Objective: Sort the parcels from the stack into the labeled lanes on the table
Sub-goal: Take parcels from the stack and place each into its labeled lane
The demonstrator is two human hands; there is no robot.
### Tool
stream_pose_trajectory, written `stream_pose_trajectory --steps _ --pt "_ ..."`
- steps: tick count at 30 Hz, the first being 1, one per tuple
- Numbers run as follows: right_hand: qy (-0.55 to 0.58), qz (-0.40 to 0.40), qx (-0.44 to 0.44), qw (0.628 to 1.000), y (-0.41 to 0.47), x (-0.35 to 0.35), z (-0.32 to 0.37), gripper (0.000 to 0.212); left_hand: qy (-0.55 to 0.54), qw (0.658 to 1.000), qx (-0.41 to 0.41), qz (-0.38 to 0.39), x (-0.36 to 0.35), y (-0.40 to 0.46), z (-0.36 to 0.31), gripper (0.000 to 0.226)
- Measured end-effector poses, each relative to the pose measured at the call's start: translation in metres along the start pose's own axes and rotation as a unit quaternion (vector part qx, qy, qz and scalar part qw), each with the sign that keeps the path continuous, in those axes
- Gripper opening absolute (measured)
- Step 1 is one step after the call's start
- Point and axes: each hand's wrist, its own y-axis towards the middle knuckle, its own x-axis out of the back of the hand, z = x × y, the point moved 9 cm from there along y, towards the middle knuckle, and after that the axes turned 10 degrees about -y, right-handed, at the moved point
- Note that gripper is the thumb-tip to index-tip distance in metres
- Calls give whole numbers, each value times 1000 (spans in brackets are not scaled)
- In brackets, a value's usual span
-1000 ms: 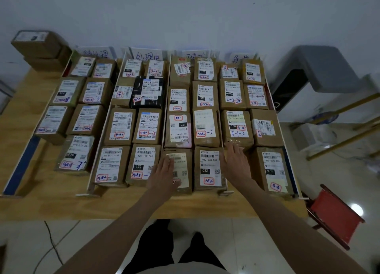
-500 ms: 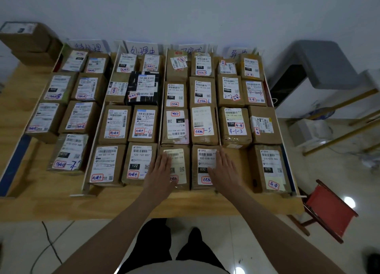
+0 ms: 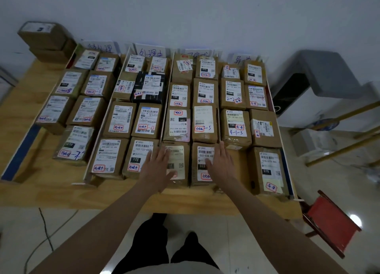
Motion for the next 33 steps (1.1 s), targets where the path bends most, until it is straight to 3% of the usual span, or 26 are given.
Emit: stream_pose_trajectory --steps 5,10,19,33 --pt "-30 -104 66 992 6 87 33 56 7 995 31 -91 87 -21 24 64" --pt "-45 -176 139 974 -4 154 103 50 26 984 72 -164 168 -57 84 60" --pt "-86 -238 198 947 -47 164 262 46 39 947 101 -302 249 -149 213 42" --pt "-75 -219 221 947 -86 118 487 49 22 947 126 -294 271 -232 416 45"
